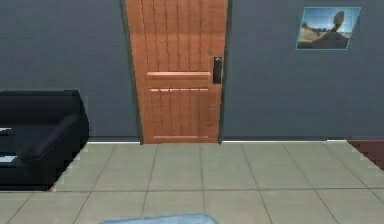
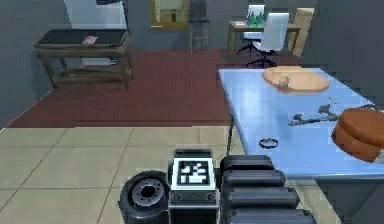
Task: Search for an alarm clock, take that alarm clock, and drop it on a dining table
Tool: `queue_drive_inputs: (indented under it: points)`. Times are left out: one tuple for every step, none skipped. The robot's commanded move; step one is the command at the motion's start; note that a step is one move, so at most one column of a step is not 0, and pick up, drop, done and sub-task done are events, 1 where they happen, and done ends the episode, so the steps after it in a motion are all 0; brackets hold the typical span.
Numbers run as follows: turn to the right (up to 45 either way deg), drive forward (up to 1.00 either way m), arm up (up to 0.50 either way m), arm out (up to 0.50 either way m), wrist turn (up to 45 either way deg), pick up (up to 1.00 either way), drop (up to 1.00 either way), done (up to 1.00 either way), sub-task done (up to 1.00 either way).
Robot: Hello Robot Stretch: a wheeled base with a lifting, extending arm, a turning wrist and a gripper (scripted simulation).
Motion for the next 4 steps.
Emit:
queue_drive_inputs:
  points:
    - [0.0,0.4,0.0,0.0,0.0,0.0,0.0,0.0,0.0]
    - [45.0,0.0,0.0,0.0,0.0,0.0,0.0,0.0,0.0]
    - [45.0,0.0,0.0,0.0,0.0,0.0,0.0,0.0,0.0]
    - [3.0,0.0,0.0,0.0,0.0,0.0,0.0,0.0,0.0]
